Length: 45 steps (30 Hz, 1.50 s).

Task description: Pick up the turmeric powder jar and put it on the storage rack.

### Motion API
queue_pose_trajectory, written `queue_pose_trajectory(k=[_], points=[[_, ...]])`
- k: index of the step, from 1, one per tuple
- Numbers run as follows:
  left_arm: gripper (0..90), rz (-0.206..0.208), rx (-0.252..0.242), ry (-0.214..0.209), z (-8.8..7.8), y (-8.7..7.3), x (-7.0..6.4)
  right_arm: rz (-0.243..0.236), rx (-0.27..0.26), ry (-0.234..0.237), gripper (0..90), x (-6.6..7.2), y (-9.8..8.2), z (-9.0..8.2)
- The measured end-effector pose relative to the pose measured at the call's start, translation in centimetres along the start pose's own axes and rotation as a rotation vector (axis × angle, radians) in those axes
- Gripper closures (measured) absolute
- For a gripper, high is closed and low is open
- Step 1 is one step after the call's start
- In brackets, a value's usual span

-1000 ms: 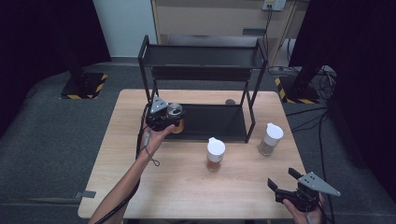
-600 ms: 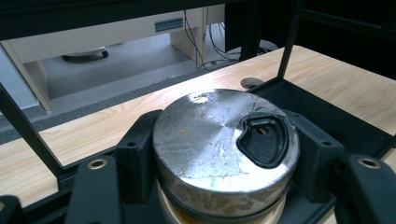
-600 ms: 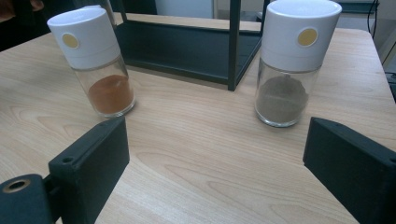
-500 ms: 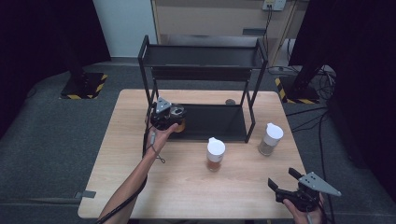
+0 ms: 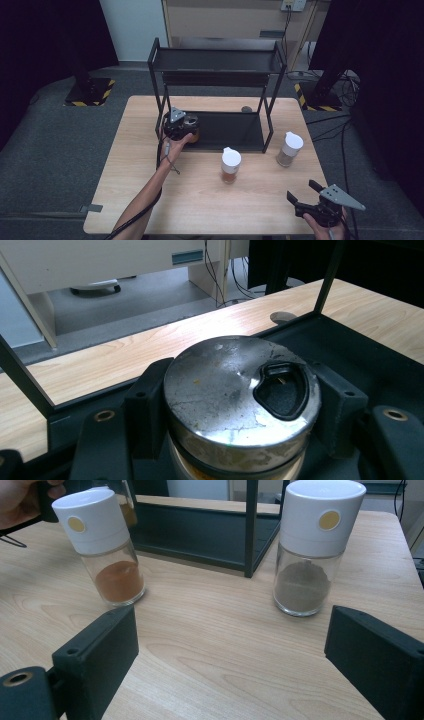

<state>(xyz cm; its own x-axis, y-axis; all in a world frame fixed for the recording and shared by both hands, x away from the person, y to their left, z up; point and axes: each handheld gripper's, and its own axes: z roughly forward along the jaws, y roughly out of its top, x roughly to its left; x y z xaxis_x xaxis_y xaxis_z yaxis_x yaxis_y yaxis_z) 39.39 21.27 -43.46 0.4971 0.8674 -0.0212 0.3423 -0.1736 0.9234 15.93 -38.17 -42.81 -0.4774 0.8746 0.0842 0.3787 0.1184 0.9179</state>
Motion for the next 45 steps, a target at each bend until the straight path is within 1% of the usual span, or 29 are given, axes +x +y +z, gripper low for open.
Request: queue_pose_trajectory(k=[2,5,8,13,16,20,23,28,30,33,36,38,40,41,45], points=[[33.9,-0.005,-0.001,-0.003,0.2,-0.2,0.0,0.002,0.000,0.000,6.9,0.0,0.0,0.0],[33.9,0.006,0.007,-0.004,0.4,-0.2,0.0,0.001,0.000,0.000,6.9,0.0,0.0,0.0],[33.8,-0.001,0.009,-0.004,0.5,-0.3,0.0,0.001,0.000,0.000,6.9,0.0,0.0,0.0],[33.9,-0.001,0.017,0.005,0.6,-0.4,0.1,0.001,0.000,0.001,6.9,0.0,0.0,0.0],[33.8,-0.006,0.014,0.008,0.6,-0.6,0.2,0.000,0.000,0.002,6.9,-0.1,0.0,0.0],[33.8,-0.005,0.012,0.009,0.6,-0.7,0.2,0.000,0.000,0.002,6.9,0.0,0.0,0.0],[33.6,0.005,0.012,0.013,0.6,-0.8,0.0,-0.001,0.000,0.003,6.9,0.0,0.0,0.0],[33.4,-0.003,0.011,0.011,0.6,-0.8,0.0,-0.001,-0.001,0.005,6.9,-0.1,0.0,0.0],[33.2,0.000,0.013,0.015,0.6,-0.7,-0.1,-0.001,0.001,0.006,6.9,-0.1,0.0,0.0],[30.7,-0.007,0.010,0.023,0.6,-0.7,-0.1,-0.002,0.000,0.006,6.9,-0.1,0.0,0.0],[26.0,-0.020,0.026,0.031,0.6,-0.4,0.0,-0.002,0.000,0.006,6.9,-0.1,0.0,0.0],[22.3,-0.031,0.027,0.031,0.5,-0.3,0.1,-0.002,0.000,0.006,6.9,-0.1,0.0,0.0],[19.1,-0.034,0.027,0.026,0.4,-0.1,0.3,-0.002,0.000,0.007,6.9,-0.1,0.0,0.0],[17.7,-0.027,0.029,0.025,0.4,0.0,0.4,-0.002,0.000,0.006,6.9,-0.1,0.0,0.0],[12.1,-0.034,0.028,0.029,0.1,0.4,0.5,-0.002,0.001,0.007,6.9,0.0,0.0,0.0]])
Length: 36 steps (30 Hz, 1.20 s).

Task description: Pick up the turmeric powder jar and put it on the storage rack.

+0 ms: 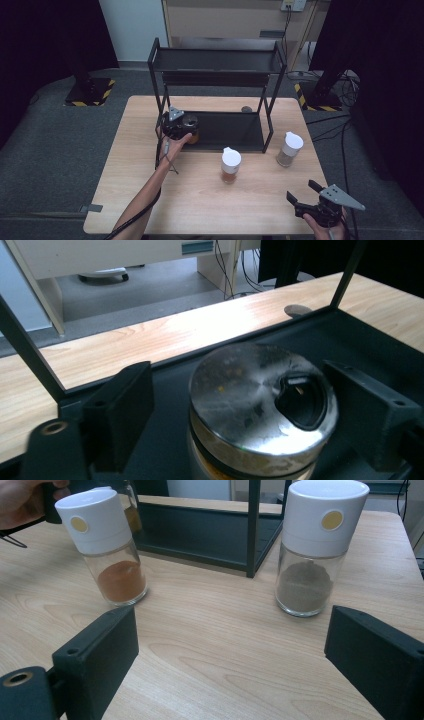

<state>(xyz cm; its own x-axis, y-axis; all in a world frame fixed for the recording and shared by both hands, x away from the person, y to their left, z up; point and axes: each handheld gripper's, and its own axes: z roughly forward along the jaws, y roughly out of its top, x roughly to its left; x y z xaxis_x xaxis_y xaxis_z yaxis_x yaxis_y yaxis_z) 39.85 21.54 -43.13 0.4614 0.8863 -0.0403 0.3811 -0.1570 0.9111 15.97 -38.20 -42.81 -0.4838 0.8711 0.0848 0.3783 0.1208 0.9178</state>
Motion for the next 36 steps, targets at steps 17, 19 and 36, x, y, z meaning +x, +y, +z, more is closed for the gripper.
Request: queue_pose_trajectory(k=[17,19,36], points=[[2.0,0.005,0.017,-0.019,-1.2,2.2,0.5,0.000,-0.001,0.002,6.9,0.0,0.0,0.0],[1.8,0.008,0.017,-0.019,-1.4,2.4,0.6,-0.001,0.000,0.003,6.9,0.0,0.0,0.0],[1.5,0.042,0.004,-0.088,-4.6,4.1,1.7,-0.001,0.001,0.005,6.9,0.0,0.0,0.1]])
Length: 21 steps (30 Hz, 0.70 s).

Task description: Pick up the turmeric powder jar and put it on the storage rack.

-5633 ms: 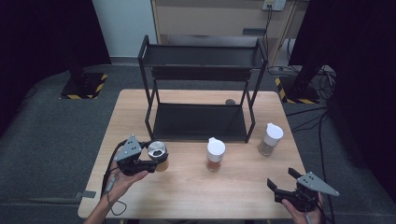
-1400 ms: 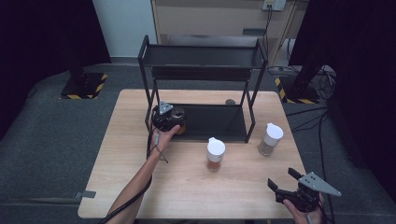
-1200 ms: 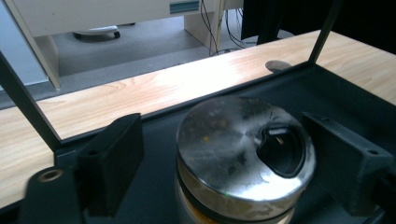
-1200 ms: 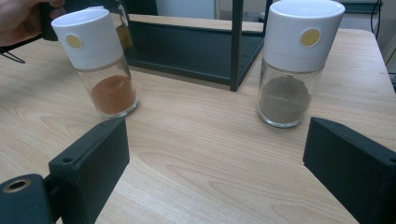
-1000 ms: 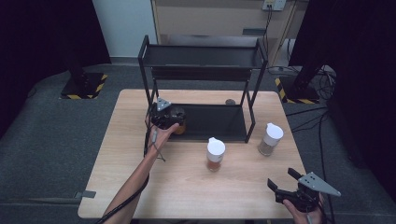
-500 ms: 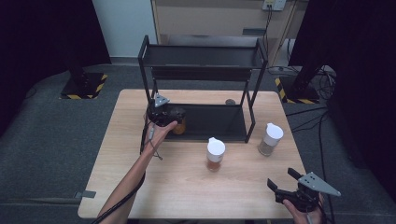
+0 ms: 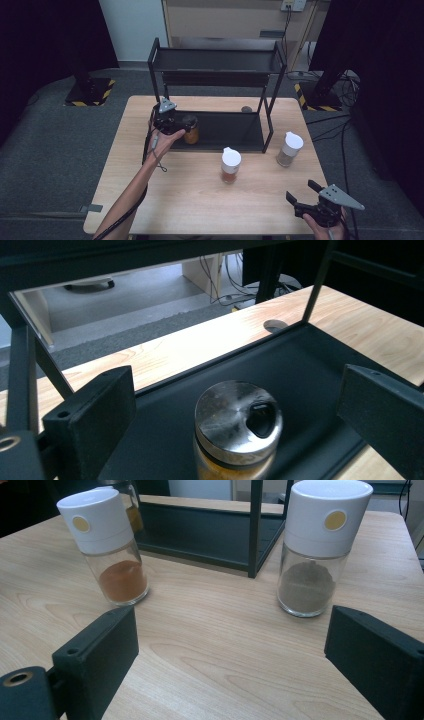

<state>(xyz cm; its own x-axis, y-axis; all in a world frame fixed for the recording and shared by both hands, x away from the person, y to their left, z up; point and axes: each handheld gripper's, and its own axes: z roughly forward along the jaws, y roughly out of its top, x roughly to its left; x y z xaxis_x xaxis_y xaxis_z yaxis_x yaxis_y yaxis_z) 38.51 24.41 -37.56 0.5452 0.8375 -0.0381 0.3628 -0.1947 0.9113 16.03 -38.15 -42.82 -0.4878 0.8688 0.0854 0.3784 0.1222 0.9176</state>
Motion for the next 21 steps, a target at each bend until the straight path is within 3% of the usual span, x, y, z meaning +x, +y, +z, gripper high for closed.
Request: queue_pose_trajectory(k=[12,21], points=[[1.5,0.022,-0.029,-0.065,-3.3,0.2,0.6,-0.001,0.001,-0.001,6.9,0.0,0.0,0.0],[1.5,0.040,-0.065,-0.117,-5.7,0.2,0.2,-0.005,0.003,-0.001,6.9,0.1,0.1,0.1]])
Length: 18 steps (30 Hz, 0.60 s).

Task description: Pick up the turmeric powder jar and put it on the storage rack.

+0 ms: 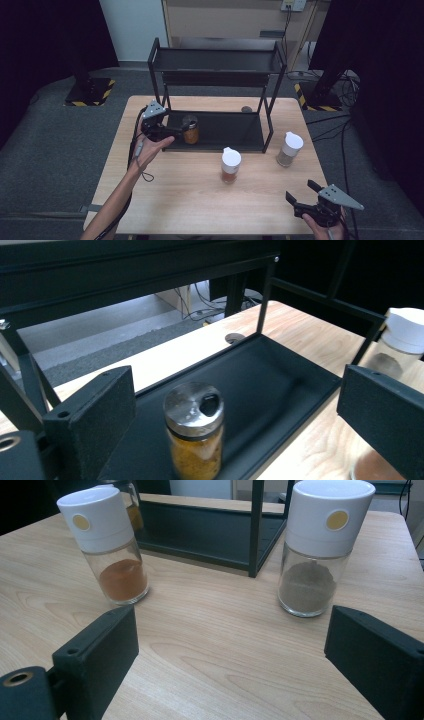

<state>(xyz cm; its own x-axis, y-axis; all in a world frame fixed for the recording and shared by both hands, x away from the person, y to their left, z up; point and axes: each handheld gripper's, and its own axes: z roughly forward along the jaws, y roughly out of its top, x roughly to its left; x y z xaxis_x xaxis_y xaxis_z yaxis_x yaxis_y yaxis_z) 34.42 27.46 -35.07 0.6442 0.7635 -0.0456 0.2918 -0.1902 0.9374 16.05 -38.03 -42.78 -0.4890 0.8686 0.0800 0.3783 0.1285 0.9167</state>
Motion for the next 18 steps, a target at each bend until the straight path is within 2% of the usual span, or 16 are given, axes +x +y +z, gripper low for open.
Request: queue_pose_trajectory(k=[5,13,18], points=[[1.5,0.033,-0.005,-0.027,-1.1,0.0,-0.7,-0.001,0.000,-0.001,6.9,0.0,0.0,0.0],[1.5,0.045,-0.031,-0.071,-3.2,-0.9,-1.4,-0.010,0.004,-0.003,6.7,0.2,0.1,0.0],[1.5,0.070,-0.044,-0.086,-4.9,-1.7,-2.1,-0.015,0.001,-0.003,6.2,0.2,0.1,0.0]])
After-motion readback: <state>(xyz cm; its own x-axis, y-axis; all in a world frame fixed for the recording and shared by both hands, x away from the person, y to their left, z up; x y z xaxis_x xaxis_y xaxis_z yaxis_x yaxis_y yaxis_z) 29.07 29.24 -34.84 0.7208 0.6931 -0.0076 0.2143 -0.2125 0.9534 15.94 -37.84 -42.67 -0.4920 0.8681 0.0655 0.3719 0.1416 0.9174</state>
